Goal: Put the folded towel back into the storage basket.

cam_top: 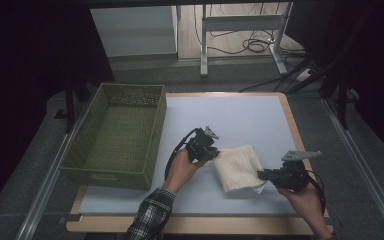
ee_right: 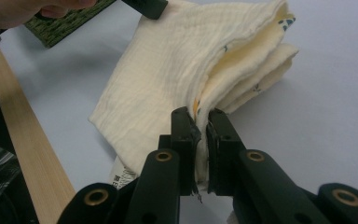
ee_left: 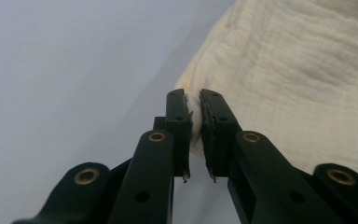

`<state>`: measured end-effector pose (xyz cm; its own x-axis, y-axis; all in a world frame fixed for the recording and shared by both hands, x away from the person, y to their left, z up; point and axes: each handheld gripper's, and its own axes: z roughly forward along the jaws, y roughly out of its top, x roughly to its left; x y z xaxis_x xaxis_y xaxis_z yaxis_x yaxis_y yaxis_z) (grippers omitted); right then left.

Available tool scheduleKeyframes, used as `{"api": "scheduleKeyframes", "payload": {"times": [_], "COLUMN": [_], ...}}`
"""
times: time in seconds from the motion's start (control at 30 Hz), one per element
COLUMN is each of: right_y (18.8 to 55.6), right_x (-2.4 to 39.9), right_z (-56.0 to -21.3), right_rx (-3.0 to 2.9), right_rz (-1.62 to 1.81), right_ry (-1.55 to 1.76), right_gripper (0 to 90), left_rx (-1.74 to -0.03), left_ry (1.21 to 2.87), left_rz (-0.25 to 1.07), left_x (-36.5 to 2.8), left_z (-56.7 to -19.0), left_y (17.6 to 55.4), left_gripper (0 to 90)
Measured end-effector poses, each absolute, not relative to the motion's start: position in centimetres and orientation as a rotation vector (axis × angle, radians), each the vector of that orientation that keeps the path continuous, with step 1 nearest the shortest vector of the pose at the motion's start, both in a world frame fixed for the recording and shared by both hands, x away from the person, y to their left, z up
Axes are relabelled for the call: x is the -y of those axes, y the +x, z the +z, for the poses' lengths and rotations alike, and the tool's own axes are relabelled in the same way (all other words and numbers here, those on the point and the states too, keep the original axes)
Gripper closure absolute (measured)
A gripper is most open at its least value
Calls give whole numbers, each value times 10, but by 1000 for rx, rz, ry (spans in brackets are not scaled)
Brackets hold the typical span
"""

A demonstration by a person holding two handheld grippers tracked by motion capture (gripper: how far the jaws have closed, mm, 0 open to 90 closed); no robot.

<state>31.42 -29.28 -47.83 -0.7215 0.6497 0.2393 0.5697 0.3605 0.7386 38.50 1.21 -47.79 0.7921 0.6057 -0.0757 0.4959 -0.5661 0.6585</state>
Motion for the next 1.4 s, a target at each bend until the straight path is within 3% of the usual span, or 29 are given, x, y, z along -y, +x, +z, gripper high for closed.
{"api": "scheduleKeyframes", "payload": {"times": [1.4], "right_y": [338], "right_x": [220], "right_z": [-449], "right_rx": [-2599], "right_rz": [1375], "right_ry": [956], "right_gripper": [823], "left_rx": [-939], "left_ry": [2362], "left_rz": [236], "left_x": [-84], "left_z": [-421], "left_y": [381], "left_gripper": [815]}}
